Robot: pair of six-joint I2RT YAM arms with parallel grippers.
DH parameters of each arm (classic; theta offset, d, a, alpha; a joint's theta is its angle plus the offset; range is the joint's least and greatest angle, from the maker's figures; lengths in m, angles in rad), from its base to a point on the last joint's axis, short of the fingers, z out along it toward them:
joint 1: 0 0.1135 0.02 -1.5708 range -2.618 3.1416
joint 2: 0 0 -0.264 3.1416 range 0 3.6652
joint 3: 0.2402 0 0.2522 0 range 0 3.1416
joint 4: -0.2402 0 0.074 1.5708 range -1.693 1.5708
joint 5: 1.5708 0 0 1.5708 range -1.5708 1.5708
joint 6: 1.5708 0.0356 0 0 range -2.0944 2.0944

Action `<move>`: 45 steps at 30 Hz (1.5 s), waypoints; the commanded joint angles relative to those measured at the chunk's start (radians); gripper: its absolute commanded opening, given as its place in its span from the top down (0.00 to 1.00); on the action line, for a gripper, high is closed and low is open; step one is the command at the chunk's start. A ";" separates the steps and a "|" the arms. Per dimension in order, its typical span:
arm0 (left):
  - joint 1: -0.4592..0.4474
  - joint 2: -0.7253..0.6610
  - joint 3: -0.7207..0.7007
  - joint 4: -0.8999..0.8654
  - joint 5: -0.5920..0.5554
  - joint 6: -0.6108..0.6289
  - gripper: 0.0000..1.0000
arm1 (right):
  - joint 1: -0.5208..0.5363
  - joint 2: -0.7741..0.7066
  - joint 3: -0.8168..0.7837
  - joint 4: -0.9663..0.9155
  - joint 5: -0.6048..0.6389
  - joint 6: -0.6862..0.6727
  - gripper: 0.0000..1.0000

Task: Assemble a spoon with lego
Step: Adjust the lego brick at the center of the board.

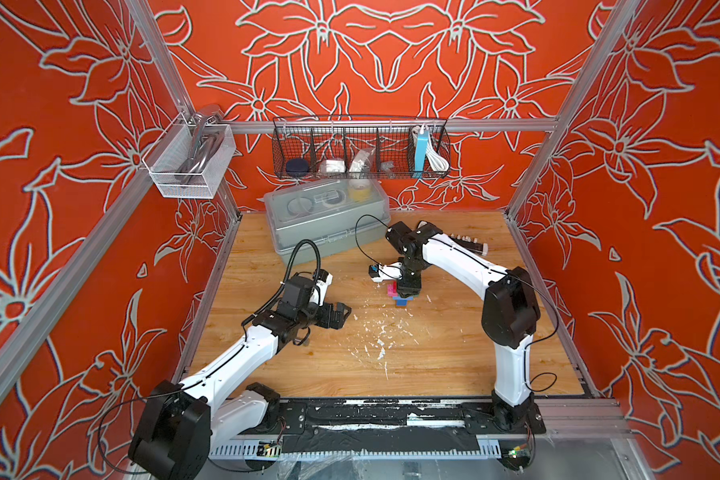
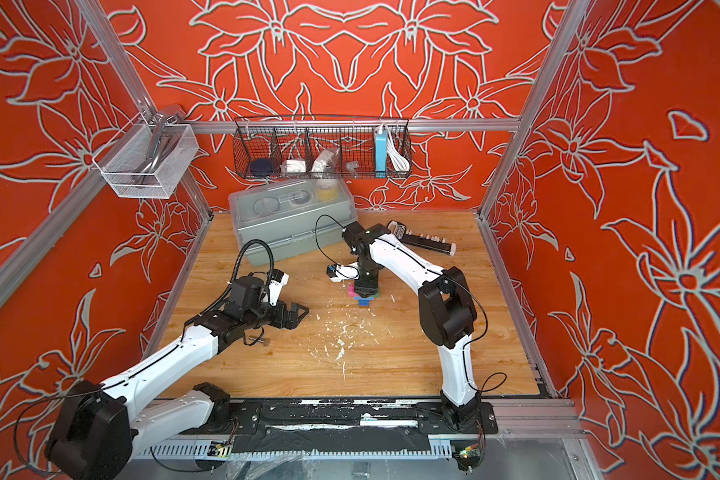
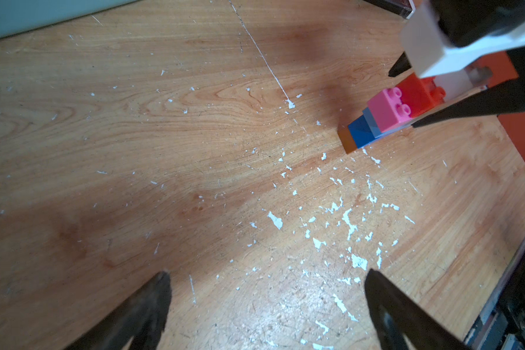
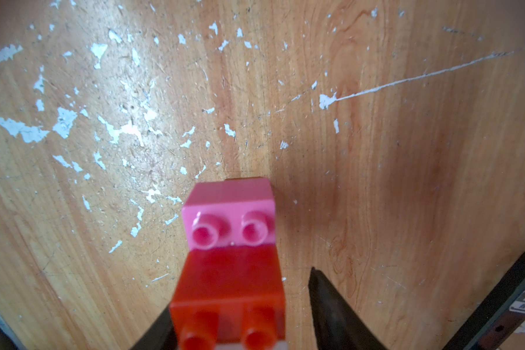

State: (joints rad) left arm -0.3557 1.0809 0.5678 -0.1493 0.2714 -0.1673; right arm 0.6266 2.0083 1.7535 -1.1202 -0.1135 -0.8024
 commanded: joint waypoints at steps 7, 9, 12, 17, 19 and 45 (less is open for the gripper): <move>-0.008 -0.006 0.014 -0.016 -0.002 0.022 0.02 | -0.002 -0.005 0.036 -0.022 -0.005 0.010 0.59; -0.008 -0.006 0.014 -0.017 -0.003 0.022 0.02 | -0.003 -0.005 0.037 -0.024 -0.010 0.011 0.62; -0.008 -0.004 0.015 -0.017 -0.003 0.022 0.02 | -0.002 -0.006 0.045 -0.035 -0.013 0.015 0.71; -0.008 0.000 0.016 -0.018 -0.001 0.023 0.02 | -0.002 -0.008 0.063 -0.063 -0.010 0.024 0.86; -0.008 -0.001 0.013 -0.016 -0.002 0.023 0.02 | -0.002 -0.019 0.061 -0.059 -0.010 0.035 0.86; -0.024 -0.159 0.057 -0.190 0.038 -0.024 0.02 | -0.181 -0.267 -0.352 0.446 -0.822 0.937 0.96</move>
State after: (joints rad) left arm -0.3744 0.9298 0.5900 -0.3012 0.2852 -0.1913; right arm 0.4709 1.8164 1.5036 -0.9451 -0.7303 -0.1112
